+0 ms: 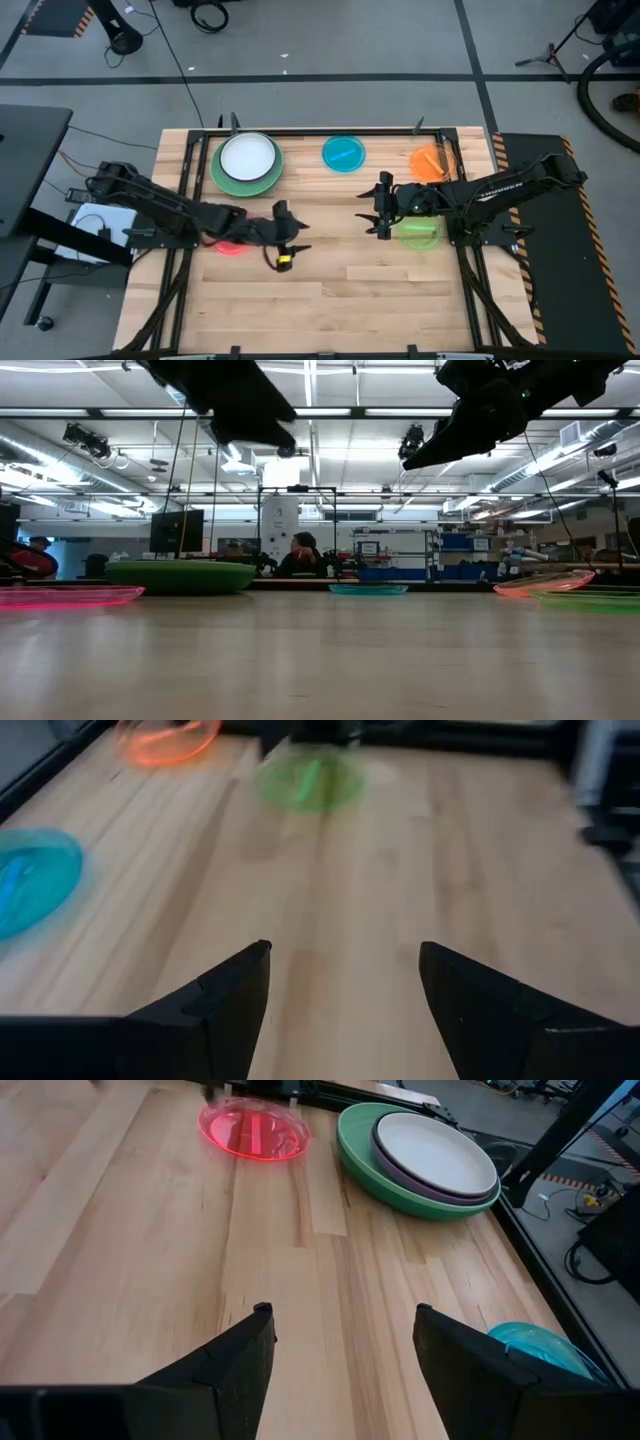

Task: Stack plastic plates
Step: Stack the blue plate on top of the white plate

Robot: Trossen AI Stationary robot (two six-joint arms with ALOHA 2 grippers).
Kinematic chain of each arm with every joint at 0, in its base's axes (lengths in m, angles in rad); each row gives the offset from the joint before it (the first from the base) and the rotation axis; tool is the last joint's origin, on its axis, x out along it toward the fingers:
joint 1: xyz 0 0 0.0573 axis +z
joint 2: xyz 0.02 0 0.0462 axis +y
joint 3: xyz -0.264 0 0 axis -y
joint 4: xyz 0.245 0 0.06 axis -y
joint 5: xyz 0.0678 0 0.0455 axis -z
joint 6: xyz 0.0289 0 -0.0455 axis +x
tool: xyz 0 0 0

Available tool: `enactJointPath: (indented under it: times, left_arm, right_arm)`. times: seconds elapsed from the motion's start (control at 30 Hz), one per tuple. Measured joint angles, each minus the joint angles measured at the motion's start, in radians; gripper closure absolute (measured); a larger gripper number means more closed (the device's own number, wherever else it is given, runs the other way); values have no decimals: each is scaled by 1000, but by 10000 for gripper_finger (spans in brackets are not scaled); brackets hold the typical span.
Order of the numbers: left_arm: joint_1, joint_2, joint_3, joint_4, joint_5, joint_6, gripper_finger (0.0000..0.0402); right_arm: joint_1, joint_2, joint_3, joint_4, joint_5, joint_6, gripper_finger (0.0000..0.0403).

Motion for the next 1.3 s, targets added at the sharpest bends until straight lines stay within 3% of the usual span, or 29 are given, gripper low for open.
enactJointPath:
  times: [0.17, 0.37, 0.57, 0.7, 0.83, 0.93, 1.07, 1.3]
  left_arm:
    - [98, 135, 2, 121, -2, 74, 138]
    - [248, 230, 44, 173, 52, 239, 138]
    - [436, 284, 43, 206, 180, 335, 143]
    - [525, 326, 43, 314, 230, 415, 164]
    - [592, 360, 48, 375, 304, 466, 182]
    - [650, 408, 103, 298, 377, 406, 184]
    - [699, 511, 246, 151, 385, 443, 184]
    - [712, 632, 513, -261, 375, 588, 184]
  right_arm:
    - [0, 0, 0, 9, 0, -7, 157]
    - [-10, 14, 0, 331, -25, -286, 156]
    - [-10, 14, 0, 557, -25, -284, 156]
    - [0, 14, 0, 634, -25, -127, 156]
    - [2, 7, 0, 574, 12, 71, 156]
    - [-13, 8, 0, 421, 47, 158, 156]
    - [-29, 13, 0, 281, 46, 260, 156]
    - [-32, 10, 0, 262, -5, 402, 156]
